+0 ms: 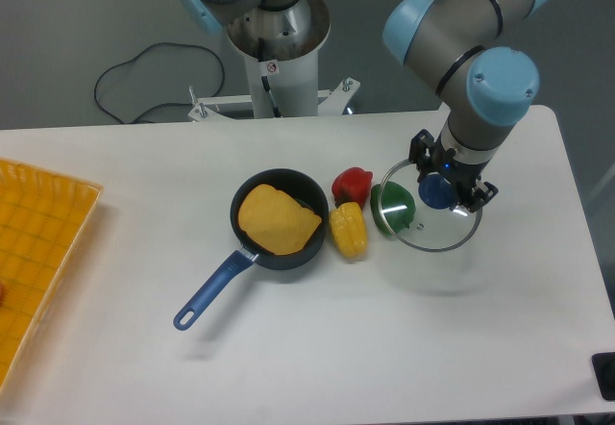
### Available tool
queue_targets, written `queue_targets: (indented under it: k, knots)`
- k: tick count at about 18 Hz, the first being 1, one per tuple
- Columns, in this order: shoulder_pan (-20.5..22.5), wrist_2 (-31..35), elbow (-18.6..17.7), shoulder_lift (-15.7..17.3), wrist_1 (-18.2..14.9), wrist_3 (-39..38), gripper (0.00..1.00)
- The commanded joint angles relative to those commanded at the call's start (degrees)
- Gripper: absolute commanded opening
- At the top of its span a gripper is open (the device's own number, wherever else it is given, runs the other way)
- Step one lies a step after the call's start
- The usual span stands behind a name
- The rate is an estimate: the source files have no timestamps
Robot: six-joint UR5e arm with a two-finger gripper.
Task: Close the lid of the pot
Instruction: 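Hold the glass lid by its blue knob with the gripper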
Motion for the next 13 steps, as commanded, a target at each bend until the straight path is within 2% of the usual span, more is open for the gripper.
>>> queue_targets:
  k: [13]
  knots:
    - [-0.6, -0.7, -0.4, 0.4, -0.1, -1.8, 0.52]
